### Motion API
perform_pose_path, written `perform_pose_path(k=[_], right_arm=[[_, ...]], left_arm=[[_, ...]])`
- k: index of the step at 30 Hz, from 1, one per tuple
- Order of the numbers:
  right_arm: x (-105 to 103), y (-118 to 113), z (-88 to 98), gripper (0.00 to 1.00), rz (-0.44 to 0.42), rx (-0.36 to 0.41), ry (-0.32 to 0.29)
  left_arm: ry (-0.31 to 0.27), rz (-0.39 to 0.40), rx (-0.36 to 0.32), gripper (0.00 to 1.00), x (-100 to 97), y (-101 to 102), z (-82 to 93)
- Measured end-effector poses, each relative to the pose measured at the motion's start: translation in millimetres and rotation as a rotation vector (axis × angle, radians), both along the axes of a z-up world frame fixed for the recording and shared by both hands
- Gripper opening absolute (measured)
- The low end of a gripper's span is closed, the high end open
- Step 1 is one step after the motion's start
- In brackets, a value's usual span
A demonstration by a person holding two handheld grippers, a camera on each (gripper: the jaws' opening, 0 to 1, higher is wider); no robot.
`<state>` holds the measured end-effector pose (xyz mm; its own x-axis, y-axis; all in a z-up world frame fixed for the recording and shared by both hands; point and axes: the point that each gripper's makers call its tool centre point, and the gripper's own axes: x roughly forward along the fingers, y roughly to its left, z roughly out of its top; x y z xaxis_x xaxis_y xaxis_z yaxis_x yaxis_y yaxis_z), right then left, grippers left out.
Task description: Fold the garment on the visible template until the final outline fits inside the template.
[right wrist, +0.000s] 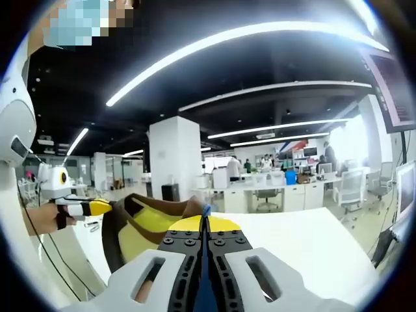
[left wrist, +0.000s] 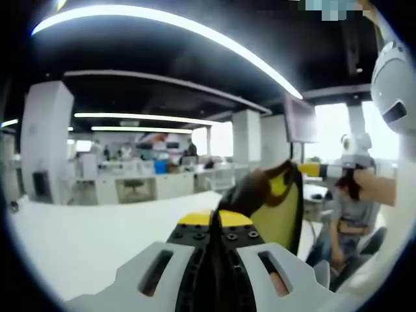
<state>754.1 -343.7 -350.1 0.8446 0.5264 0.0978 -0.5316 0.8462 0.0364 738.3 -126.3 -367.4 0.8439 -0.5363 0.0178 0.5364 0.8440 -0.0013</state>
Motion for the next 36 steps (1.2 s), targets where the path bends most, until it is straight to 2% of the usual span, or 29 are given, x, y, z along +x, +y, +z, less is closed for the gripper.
perform_pose_path(k=[10,15,25,32,36], right_arm=[[48,8,-28.1,0.01,0.031,0.008,0.033],[69,12,-40.2,0.01,0.04,0.005,0.046],[95,21,-62.6,0.01,0.045,0.022,0.09],[113,23,-71.4,0.01,0.039,0.011,0.101],[124,24,-80.1,0.01,0.045,-0.013,0.114]], left_arm=[[0.025,0.038,0.009,0.0,43.6,3,-30.4],[0.036,0.051,-0.007,0.0,58.3,8,-37.7],[0.058,0.052,-0.006,0.0,94.8,17,-64.0],[0.066,0.043,-0.017,0.0,118.2,18,-71.7],[0.082,0.039,0.001,0.0,132.6,22,-84.4]])
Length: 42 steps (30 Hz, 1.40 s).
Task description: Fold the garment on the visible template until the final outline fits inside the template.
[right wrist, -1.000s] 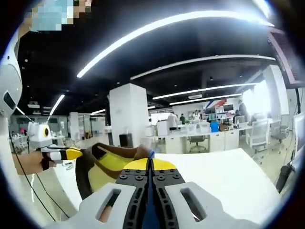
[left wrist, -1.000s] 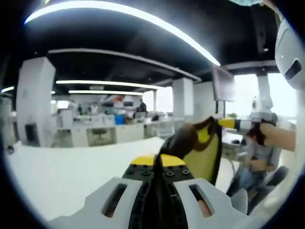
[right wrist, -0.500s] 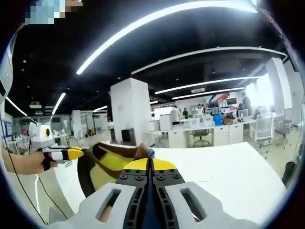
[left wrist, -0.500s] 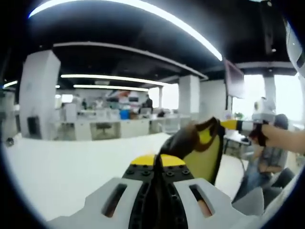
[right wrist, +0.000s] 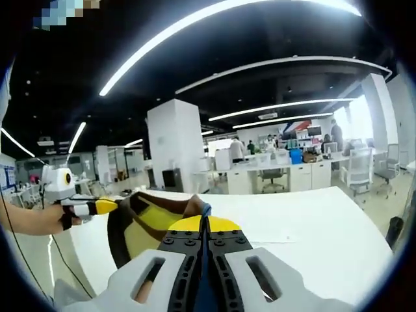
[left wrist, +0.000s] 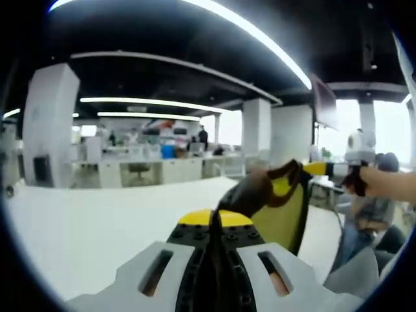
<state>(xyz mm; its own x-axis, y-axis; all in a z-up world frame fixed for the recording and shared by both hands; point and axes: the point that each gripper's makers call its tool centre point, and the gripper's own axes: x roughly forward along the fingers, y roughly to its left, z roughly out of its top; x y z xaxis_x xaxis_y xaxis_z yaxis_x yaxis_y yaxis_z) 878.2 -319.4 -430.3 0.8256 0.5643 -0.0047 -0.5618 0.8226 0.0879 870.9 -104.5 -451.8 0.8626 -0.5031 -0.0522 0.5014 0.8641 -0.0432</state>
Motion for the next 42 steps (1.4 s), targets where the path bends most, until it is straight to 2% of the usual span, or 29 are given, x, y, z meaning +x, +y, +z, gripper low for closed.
perform_pose_path(k=[14,17,29,34,39,42], right_arm=[[38,6,-29.2,0.01,0.014,-0.032,0.043],[45,8,-35.7,0.01,0.02,-0.044,0.057],[79,15,-59.7,0.01,0.044,-0.046,0.084],[96,18,-74.2,0.01,0.046,-0.05,0.106],[116,17,-96.3,0.01,0.042,-0.04,0.151],[126,19,-105.6,0.01,0.052,-0.053,0.162]], left_arm=[[0.061,0.008,-0.036,0.0,36.8,4,-28.4],[0.068,0.019,-0.003,0.0,44.5,5,-38.5],[0.103,0.033,0.007,0.0,71.3,5,-61.9],[0.123,0.041,0.017,0.0,85.3,6,-75.4],[0.161,0.062,0.011,0.0,102.9,10,-98.4],[0.18,0.075,0.04,0.0,111.8,14,-112.6]])
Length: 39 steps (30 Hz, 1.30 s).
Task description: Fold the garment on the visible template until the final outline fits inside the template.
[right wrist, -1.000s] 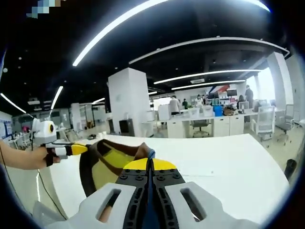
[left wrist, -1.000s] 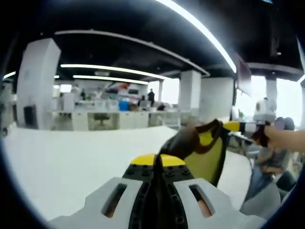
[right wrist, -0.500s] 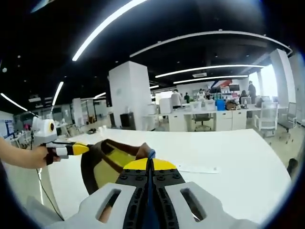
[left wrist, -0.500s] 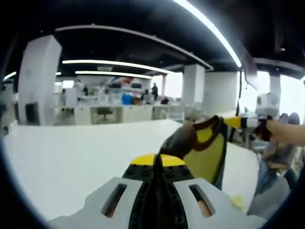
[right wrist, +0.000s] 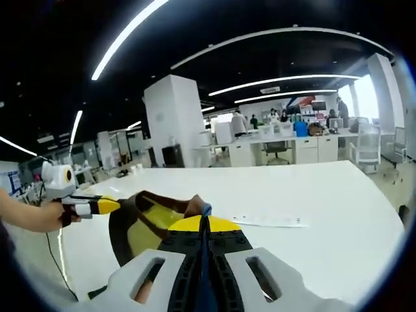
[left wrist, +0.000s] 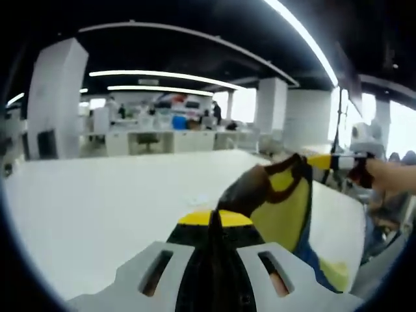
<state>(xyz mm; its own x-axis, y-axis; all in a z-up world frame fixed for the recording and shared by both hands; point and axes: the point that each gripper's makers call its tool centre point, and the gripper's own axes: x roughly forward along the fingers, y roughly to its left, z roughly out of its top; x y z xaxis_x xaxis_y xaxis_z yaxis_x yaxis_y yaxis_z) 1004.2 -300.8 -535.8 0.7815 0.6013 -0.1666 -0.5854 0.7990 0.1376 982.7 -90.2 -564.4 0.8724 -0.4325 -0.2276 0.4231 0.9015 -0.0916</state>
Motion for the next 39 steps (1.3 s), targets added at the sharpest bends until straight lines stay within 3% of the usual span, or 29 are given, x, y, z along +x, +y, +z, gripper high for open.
perform_pose_path(k=[25,39], right_arm=[[43,4,-58.2,0.01,-0.003,0.01,0.102],[73,7,-98.1,0.01,-0.014,-0.001,0.167]], left_arm=[[0.085,-0.006,0.015,0.0,40.9,-4,-49.1],[0.145,0.029,0.011,0.0,70.5,-1,-84.1]])
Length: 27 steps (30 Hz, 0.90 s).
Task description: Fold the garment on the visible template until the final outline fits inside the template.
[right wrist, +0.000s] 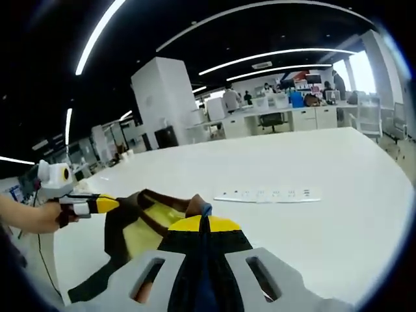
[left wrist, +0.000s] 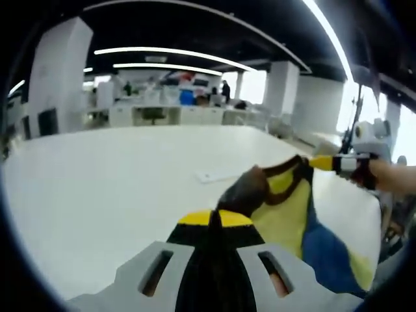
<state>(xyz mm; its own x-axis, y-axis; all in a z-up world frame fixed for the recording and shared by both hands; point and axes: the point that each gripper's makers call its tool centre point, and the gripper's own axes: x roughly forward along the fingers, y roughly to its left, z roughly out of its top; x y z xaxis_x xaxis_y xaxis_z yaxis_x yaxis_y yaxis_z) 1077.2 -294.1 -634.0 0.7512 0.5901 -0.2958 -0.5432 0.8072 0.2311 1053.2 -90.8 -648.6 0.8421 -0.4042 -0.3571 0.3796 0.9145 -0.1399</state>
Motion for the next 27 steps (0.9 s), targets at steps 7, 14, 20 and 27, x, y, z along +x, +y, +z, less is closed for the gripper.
perform_pose_path(k=[7,14,20,27], right_arm=[[17,2,-26.9,0.01,-0.012,-0.012,0.044],[29,7,-50.2,0.01,0.001,-0.03,0.08],[43,5,-66.6,0.01,-0.007,-0.04,0.106],[58,5,-81.2,0.01,-0.007,-0.072,0.121]], left_arm=[[0.056,0.056,-0.022,0.0,17.1,7,-23.5],[0.091,0.072,-0.033,0.0,27.9,9,-41.6],[0.1,0.051,-0.022,0.0,39.9,5,-49.5],[0.136,0.067,-0.038,0.0,46.3,3,-65.4]])
